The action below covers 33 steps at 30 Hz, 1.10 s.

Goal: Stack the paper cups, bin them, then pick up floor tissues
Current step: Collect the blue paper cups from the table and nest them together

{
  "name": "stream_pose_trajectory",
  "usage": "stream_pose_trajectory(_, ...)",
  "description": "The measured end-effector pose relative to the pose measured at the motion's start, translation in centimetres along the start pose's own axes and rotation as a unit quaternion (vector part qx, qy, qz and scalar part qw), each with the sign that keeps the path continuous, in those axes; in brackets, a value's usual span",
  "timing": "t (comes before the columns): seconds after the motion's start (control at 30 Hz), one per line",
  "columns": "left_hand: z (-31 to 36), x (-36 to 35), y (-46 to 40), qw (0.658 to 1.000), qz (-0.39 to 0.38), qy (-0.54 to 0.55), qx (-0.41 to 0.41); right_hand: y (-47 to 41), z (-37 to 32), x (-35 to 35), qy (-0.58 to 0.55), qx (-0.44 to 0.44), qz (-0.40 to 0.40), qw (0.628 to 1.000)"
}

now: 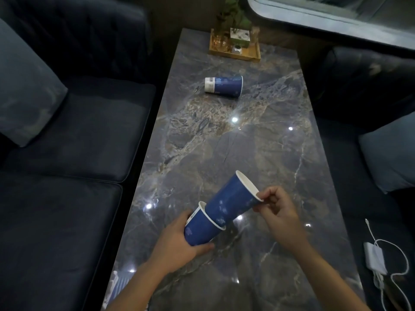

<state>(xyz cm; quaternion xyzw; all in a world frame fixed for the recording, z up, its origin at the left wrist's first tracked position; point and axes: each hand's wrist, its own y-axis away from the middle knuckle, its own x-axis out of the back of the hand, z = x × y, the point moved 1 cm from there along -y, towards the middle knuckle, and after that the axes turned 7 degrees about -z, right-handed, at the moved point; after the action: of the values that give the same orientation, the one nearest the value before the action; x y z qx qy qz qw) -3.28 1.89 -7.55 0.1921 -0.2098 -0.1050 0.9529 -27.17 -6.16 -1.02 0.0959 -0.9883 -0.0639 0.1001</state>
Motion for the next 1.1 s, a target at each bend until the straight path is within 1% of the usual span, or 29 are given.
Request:
stream_pose_trajectory(0.17,0.7,0.1,0.1,1.000,-0.007,-0.002,-0.003,0.4,0.3,-0.6,0.043,-0.010,-0.085,0.995)
stream_pose_trajectory(0.3,1.2,0.1,0.2,1.000,-0.007,-0.003,-0.008,1.0,0.4,-1.1,0.103,0.029,-0.140,0.984)
stream_pose_trajectory(0.47,1.7,0.0,0.3,1.000,-0.013,-0.019,-0.016,1.5,0.5,-2.0,0.145,0.011,-0.140,0.979)
stream_pose_trajectory(0.6,2.2,-0.3,0.2,0.999,-0.023,-0.035,-0.020,1.9,0.5,-2.7,0.150,-0.015,-0.142,0.978)
stream_pose_trajectory(0.73,2.7,-0.5,0.3,0.998,-0.031,-0.040,-0.023,2.2,0.0,-3.3,0.130,-0.025,-0.137,0.982)
stream_pose_trajectory(0.9,2.9,-0.4,0.4,0.998,-0.041,-0.043,-0.028,1.9,-0.1,-3.3,0.062,-0.037,-0.162,0.984)
stream_pose_trajectory(0.97,2.9,-0.2,0.5,0.997,-0.047,-0.046,-0.028,1.6,-0.6,-2.8,0.046,-0.056,-0.194,0.978)
stream_pose_trajectory(1.1,2.8,0.3,0.7,0.996,-0.063,-0.046,-0.032,1.1,-1.3,-2.1,0.110,-0.078,-0.298,0.945)
